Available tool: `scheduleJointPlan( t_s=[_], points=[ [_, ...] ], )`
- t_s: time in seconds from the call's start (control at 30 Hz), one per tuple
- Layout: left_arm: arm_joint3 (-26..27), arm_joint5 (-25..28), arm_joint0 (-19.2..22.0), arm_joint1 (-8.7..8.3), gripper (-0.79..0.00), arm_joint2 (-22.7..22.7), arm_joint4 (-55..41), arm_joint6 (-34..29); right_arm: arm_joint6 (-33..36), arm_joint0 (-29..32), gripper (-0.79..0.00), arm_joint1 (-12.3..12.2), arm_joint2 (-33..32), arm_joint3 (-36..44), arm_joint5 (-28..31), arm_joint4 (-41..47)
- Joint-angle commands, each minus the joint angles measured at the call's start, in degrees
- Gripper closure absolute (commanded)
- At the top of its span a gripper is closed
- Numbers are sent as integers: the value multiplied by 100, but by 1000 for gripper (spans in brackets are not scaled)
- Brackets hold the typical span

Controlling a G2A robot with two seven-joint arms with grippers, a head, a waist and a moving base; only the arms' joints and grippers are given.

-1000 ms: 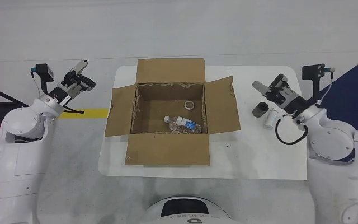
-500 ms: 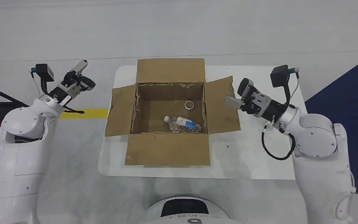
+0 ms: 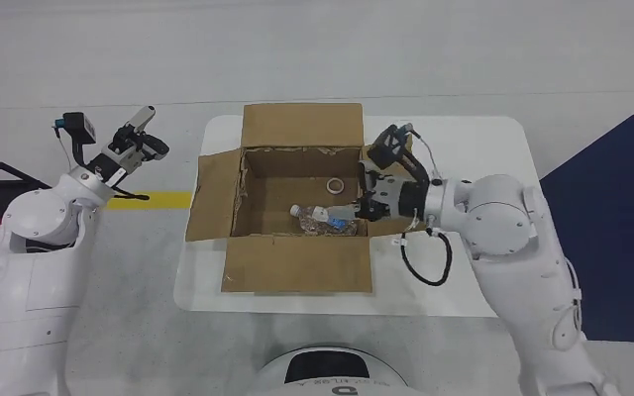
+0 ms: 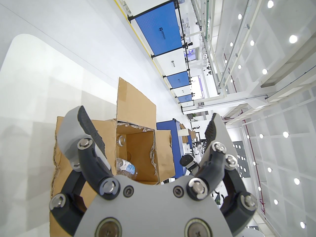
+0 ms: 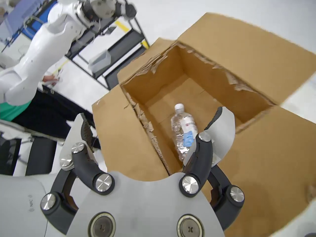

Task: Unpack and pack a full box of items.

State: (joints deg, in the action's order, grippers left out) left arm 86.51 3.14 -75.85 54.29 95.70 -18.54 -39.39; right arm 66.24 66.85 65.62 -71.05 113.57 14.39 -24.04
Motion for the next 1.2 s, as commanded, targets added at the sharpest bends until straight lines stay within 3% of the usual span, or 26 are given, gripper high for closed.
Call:
scheduleJointPlan(
  t_s=[0.0, 0.03, 0.1, 0.17, 0.23, 0.4, 0.63, 0.97, 1.17],
  points=[
    [0, 0, 1, 0, -785, 0, 0, 0, 379, -585, -428, 57, 550, -235, -567, -316],
    [0, 0, 1, 0, -785, 0, 0, 0, 480, -794, -517, 92, 794, -357, -832, -487],
    [0, 0, 1, 0, -785, 0, 0, 0, 628, -1186, -529, 175, 1282, -645, -1224, -739],
    [0, 0, 1, 0, -785, 0, 0, 0, 635, -1516, -508, 267, 1688, -969, -1603, -930],
    [0, 0, 1, 0, -785, 0, 0, 0, 581, -1767, -419, 355, 2059, -1292, -1742, -1092],
    [0, 0, 1, 0, -785, 0, 0, 0, 275, -2162, -422, 539, 2684, -2109, -2160, -1642],
    [0, 0, 1, 0, -785, 0, 0, 0, -202, -2393, -372, 737, 3182, -2784, -2846, -2418],
    [0, 0, 1, 0, -785, 0, 0, 0, 14, -2719, -299, 1009, 3638, -3648, -3367, -2953],
    [0, 0, 1, 0, -785, 0, 0, 0, -369, -2798, -262, 1216, 3799, -4159, -3332, -2853]
  ],
)
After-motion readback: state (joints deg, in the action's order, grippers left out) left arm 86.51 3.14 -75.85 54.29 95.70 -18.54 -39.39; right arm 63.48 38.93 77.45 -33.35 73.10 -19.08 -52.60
